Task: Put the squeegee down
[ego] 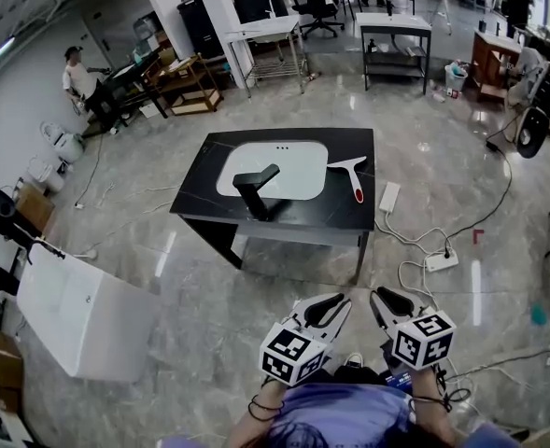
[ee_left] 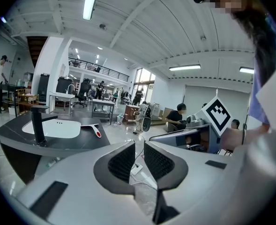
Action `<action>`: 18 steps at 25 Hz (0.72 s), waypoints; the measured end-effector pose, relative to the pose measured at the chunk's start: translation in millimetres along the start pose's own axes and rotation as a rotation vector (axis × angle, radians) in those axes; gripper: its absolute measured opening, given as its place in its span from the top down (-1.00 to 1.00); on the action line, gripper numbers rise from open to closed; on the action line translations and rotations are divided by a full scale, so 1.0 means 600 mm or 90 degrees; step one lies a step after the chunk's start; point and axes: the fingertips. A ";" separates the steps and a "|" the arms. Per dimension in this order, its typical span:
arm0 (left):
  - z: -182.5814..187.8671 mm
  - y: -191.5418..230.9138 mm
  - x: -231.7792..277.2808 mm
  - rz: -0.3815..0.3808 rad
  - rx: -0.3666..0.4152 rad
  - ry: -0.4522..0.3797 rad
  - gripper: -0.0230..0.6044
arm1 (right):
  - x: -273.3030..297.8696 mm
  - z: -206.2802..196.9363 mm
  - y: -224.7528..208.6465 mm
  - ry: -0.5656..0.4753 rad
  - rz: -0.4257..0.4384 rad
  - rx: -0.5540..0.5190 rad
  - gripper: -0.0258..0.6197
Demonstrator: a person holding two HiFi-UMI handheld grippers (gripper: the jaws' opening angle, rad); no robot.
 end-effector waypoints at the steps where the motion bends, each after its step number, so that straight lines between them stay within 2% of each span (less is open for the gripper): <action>1: -0.002 0.002 -0.001 0.000 0.000 0.000 0.72 | 0.001 -0.002 0.002 0.001 0.000 -0.001 0.70; 18: 0.010 0.021 -0.012 0.015 0.001 -0.019 0.72 | 0.010 0.013 -0.012 -0.001 -0.012 -0.024 0.73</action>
Point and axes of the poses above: the fingertips, and each gripper's own axes: x forward along the fingers, y to its left, z out of its top, and after that the axes turned 8 degrees about -x, right-handed
